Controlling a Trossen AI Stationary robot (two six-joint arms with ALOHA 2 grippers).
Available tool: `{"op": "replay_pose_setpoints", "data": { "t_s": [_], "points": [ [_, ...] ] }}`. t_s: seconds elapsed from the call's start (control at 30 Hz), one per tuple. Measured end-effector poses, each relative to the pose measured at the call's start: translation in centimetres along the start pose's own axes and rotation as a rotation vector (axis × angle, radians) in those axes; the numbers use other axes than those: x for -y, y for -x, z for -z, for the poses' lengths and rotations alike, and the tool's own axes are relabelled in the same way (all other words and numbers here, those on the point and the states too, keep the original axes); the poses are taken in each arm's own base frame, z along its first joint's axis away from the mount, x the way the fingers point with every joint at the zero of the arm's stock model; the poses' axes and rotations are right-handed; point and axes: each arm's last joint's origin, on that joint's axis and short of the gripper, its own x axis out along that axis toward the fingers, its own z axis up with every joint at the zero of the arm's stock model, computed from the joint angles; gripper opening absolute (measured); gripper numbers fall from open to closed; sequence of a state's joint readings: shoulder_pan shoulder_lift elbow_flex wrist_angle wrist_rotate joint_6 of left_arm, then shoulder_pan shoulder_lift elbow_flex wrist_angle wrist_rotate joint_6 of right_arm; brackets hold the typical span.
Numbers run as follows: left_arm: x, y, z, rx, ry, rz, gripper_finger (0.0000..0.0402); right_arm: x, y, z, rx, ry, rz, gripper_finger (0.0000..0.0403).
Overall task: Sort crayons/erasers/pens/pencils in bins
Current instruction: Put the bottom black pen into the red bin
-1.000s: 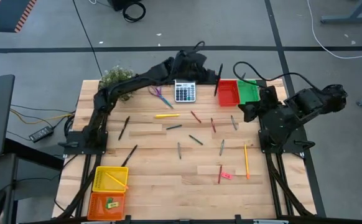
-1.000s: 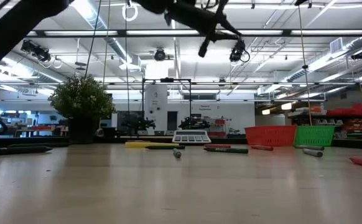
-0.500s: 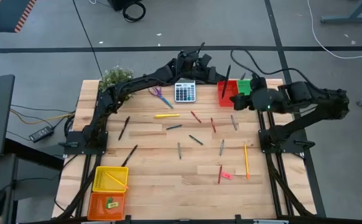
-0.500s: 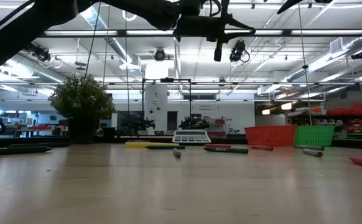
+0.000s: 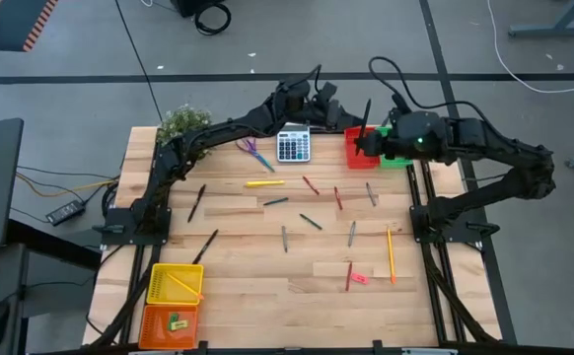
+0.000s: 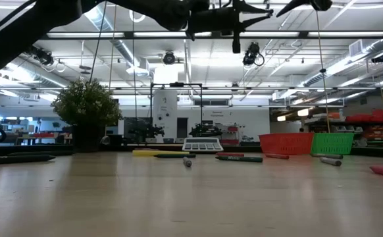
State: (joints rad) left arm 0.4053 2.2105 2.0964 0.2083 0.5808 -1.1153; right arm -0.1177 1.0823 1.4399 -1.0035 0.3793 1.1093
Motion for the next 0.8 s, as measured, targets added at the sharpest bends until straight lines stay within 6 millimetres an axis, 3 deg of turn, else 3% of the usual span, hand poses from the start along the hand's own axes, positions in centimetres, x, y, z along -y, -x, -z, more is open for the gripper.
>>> {"op": "replay_pose_setpoints", "data": {
  "t_s": [0.47, 0.8],
  "points": [
    [0.36, 0.01, -0.10, -0.006, 0.006, 0.039, 0.0042, -0.25, -0.92, 0.12, 0.002, 0.041, 0.030, 0.0206],
    [0.37, 0.01, -0.10, -0.009, 0.005, 0.042, 0.0038, -0.23, -0.89, 0.09, 0.010, 0.067, 0.033, 0.0110]
  ]
}}
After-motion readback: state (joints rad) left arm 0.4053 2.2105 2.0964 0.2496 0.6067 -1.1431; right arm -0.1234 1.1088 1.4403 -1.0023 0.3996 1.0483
